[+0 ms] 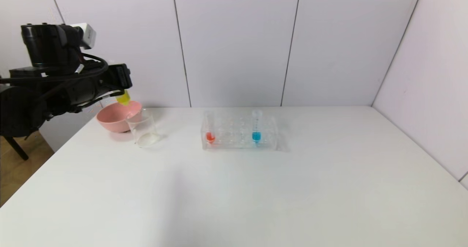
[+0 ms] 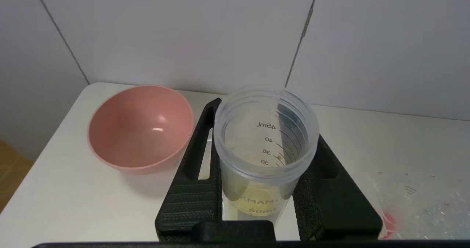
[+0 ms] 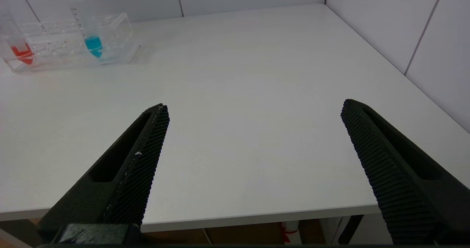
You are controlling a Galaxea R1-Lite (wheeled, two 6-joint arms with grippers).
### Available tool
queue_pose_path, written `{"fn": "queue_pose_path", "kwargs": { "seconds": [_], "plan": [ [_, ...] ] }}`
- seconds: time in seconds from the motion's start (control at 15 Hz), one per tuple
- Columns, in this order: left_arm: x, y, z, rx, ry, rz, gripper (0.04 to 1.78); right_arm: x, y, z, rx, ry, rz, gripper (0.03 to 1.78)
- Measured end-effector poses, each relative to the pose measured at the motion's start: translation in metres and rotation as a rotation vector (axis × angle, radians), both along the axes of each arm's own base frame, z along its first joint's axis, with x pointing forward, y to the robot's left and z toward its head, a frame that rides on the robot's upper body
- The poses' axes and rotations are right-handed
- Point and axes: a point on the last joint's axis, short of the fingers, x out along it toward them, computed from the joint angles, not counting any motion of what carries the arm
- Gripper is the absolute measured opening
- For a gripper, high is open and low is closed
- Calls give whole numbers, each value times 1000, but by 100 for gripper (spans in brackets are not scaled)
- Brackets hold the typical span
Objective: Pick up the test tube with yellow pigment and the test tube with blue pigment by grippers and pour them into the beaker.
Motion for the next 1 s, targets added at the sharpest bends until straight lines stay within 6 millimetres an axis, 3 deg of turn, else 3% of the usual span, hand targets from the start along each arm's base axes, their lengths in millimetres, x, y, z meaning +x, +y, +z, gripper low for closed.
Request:
{"fn": "queue_pose_path", "kwargs": {
  "seconds": [0.27, 1.0],
  "plan": [
    [-7, 37, 5, 39, -6, -3, 54, 0, 0, 0, 0, 0, 0, 171],
    [-8, 98, -15, 129, 51, -102, 54, 0, 0, 0, 0, 0, 0, 171]
  ]
}}
